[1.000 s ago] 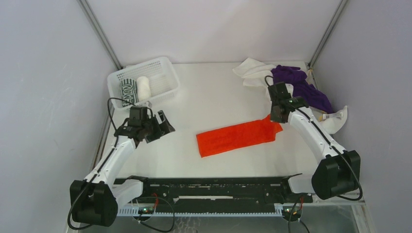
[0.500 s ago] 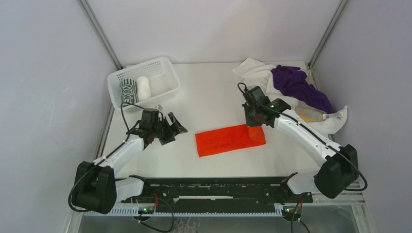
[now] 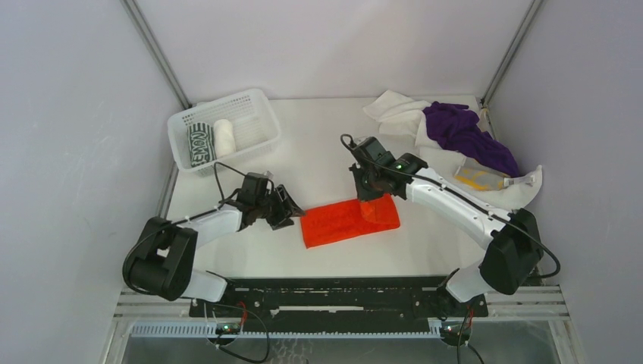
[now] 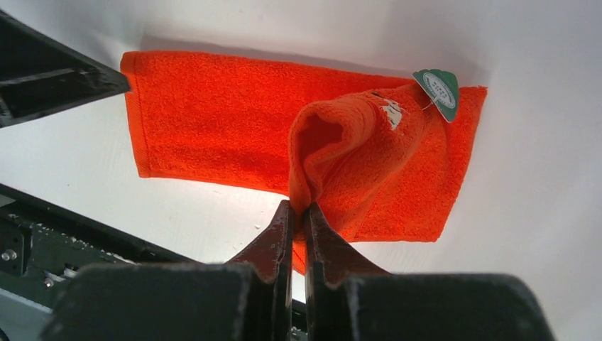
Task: Roll the towels
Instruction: Fold the towel at the center of the board.
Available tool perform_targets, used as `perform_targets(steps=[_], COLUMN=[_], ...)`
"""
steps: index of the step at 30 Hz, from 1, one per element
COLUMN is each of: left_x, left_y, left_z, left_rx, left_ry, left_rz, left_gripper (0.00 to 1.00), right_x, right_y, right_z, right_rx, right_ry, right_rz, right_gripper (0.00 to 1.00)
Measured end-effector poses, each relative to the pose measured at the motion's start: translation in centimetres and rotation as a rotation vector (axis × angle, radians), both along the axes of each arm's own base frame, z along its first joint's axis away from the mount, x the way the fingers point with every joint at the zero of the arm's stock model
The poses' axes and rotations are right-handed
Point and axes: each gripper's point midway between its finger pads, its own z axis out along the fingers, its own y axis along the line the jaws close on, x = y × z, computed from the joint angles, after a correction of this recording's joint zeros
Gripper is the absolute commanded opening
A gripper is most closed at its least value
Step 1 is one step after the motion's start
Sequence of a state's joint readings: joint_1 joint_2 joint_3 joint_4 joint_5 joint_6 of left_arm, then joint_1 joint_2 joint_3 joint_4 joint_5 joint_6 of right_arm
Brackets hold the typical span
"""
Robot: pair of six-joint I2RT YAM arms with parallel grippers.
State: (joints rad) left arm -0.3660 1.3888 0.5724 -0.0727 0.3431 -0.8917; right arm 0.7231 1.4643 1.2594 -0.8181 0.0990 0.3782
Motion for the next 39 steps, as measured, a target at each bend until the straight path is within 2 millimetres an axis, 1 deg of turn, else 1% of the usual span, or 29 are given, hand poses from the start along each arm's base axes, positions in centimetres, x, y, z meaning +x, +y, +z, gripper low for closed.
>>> perform_targets(steps=[3, 6, 10, 14, 19, 22, 25, 33, 36, 39], left_x=[-0.6, -0.9, -1.1, -1.2, -1.2, -1.2, -1.2, -1.2, -1.2, -1.3], left_y=[-0.3, -0.7, -1.1, -1.6, -1.8, -1.9, -1.9, -2.0, -2.1, -2.2], left_z=[-1.1, -1.7, -2.1, -2.3, -2.3, -2.3, -2.3, -2.4, -2.4, -2.3], left_rx=[-0.001, -0.006, -0.019, -0.034, -0.043, -0.043, -0.044, -0.056, -0.058, -0.061], left_ry=[0.036, 0.054, 0.059, 0.054, 0.048, 0.046, 0.044, 0.041, 0.037, 0.036], left_rz=[-0.005, -0.01, -0.02, -0.03, -0.031, -0.033, -0.033, -0.025, -0.028, -0.029], left_gripper=[0.45, 0.37, 0.3, 0.29, 0.29, 0.29, 0.29, 0.29, 0.29, 0.28], right_x=[-0.3, -0.7, -1.4, -2.3, -3.2, -3.6, -4.2, -5.4, -5.5, -5.2], right_y=[1.5, 2.8, 4.7, 6.5, 8.9, 10.2, 11.1, 12.4, 12.8, 13.2], right_z=[-0.5, -1.4, -2.7, -3.2, -2.4, -2.5, -3.6, -8.2, -8.9, -8.8], right_rx=[0.009, 0.009, -0.009, -0.012, 0.01, 0.013, -0.001, -0.057, -0.054, -0.033], right_ry=[0.016, 0.045, 0.077, 0.091, 0.079, 0.08, 0.101, 0.192, 0.205, 0.198], right_rz=[0.028, 0.051, 0.093, 0.143, 0.199, 0.223, 0.24, 0.242, 0.22, 0.189], right_gripper=[0.0, 0.0, 0.0, 0.0, 0.0, 0.0, 0.0, 0.0, 0.0, 0.0])
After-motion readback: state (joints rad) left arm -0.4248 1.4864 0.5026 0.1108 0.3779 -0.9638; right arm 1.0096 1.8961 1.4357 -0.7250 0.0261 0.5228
